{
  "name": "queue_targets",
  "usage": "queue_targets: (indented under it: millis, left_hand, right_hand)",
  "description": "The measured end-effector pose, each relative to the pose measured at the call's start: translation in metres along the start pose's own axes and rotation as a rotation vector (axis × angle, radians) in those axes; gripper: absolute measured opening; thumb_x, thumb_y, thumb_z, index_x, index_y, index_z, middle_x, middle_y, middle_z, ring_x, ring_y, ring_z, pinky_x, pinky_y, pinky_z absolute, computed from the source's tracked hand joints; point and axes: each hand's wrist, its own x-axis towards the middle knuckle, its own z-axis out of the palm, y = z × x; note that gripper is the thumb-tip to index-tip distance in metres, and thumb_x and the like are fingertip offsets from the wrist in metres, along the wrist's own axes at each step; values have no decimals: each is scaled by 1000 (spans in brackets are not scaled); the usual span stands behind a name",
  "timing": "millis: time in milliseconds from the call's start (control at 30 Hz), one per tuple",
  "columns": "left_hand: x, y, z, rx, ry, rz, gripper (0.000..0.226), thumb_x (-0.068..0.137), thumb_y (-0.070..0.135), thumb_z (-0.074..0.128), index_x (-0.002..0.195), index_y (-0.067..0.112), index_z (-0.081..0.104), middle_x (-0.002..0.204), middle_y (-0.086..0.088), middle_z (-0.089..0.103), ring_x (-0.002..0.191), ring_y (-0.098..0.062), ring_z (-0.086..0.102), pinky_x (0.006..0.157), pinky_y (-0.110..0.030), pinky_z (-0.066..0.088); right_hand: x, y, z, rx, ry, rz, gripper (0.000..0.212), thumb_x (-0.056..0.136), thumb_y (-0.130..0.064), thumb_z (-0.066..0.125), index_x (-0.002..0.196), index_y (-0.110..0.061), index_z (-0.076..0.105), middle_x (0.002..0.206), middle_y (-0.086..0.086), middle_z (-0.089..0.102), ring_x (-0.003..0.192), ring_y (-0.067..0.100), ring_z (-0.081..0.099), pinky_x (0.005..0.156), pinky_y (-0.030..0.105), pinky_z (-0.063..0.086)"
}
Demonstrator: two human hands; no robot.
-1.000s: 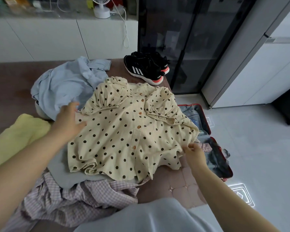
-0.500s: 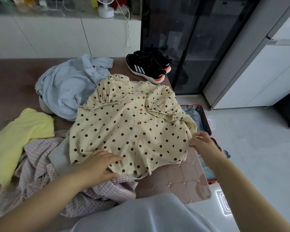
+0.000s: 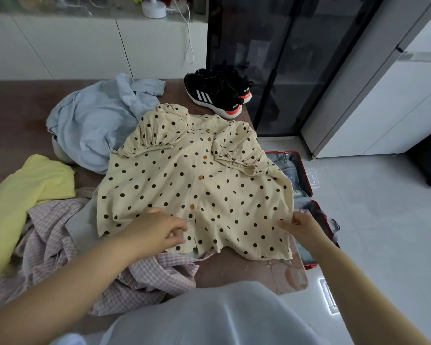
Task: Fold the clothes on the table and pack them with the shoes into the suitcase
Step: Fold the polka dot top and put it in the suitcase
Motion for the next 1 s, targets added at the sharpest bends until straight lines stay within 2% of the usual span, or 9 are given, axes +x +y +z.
queue_targets:
  millis: [167, 333, 467, 567, 633, 733, 833, 933, 1000]
  left_hand:
    - [25, 47, -28, -231, 138, 111, 29, 91, 37, 53, 118, 28, 57, 105, 21, 60, 99, 2, 52, 95, -24, 41]
    - [62, 89, -50, -641, 269, 33, 56, 88, 46, 52, 136, 20, 39, 131, 6, 51, 111, -8, 53, 97, -26, 42]
    - [80, 99, -57, -484, 237, -104, 70, 83, 47, 61, 140, 22, 27, 137, -1, 46, 119, -19, 49, 95, -33, 42]
    - [83, 90, -52, -294, 323, -188, 56, 86, 29, 62, 135, 21, 36, 123, -4, 56, 108, -21, 54, 89, -30, 43]
    - [81, 80, -49, -336, 401, -218, 46, 89, 21, 59, 132, 22, 42, 117, -2, 60, 100, -17, 57, 82, -24, 42]
    - [74, 69, -48, -468, 471, -232, 48, 89, 19, 58, 134, 23, 42, 104, 4, 59, 95, -14, 57, 81, -23, 43]
    - [70, 70, -45, -524, 500, -200, 46, 89, 19, 58, 132, 25, 43, 95, 10, 57, 87, -10, 56, 81, -24, 45]
    - [71, 75, -37, -531, 505, -167, 49, 89, 20, 58, 134, 29, 41, 104, 9, 59, 90, -8, 56, 86, -23, 45]
    - [70, 80, -33, -528, 496, -126, 52, 90, 20, 56, 137, 31, 37, 102, 11, 55, 89, -5, 53, 83, -15, 41]
  right_hand:
    - [-8, -27, -1, -129, 73, -149, 10, 93, -19, 47, 98, -11, 45, 69, 0, 49, 63, 18, 48, 54, 27, 37]
    - [-48, -79, 23, -162, -207, -378, 52, 91, -11, 50, 133, -28, 24, 92, 4, 63, 70, 18, 64, 58, 30, 56]
    - [-63, -99, 58, -173, -352, -575, 58, 89, 0, 43, 141, -16, 22, 111, 4, 53, 90, 16, 55, 70, 17, 41]
    - [-62, -103, 70, -203, -448, -665, 58, 87, 0, 46, 140, -11, 27, 126, 11, 46, 106, 20, 48, 87, 25, 38]
    - [-50, -104, 60, -258, -565, -653, 53, 89, -13, 57, 138, -18, 37, 121, 4, 50, 97, 15, 54, 87, 25, 44]
    - [-8, -118, 27, -117, -315, -547, 16, 90, -25, 58, 102, -17, 67, 91, -8, 63, 74, 7, 61, 73, 24, 48]
    - [65, -140, -2, 9, 131, -355, 16, 91, -25, 52, 88, -12, 63, 77, -3, 61, 68, 16, 58, 57, 24, 44]
    - [128, -165, -8, -73, 171, -195, 19, 83, -31, 52, 81, -13, 52, 75, 4, 57, 60, 17, 48, 51, 23, 35]
    - [149, -176, -2, -145, 84, -103, 32, 84, -40, 51, 99, -11, 52, 84, 5, 60, 65, 17, 53, 51, 24, 38]
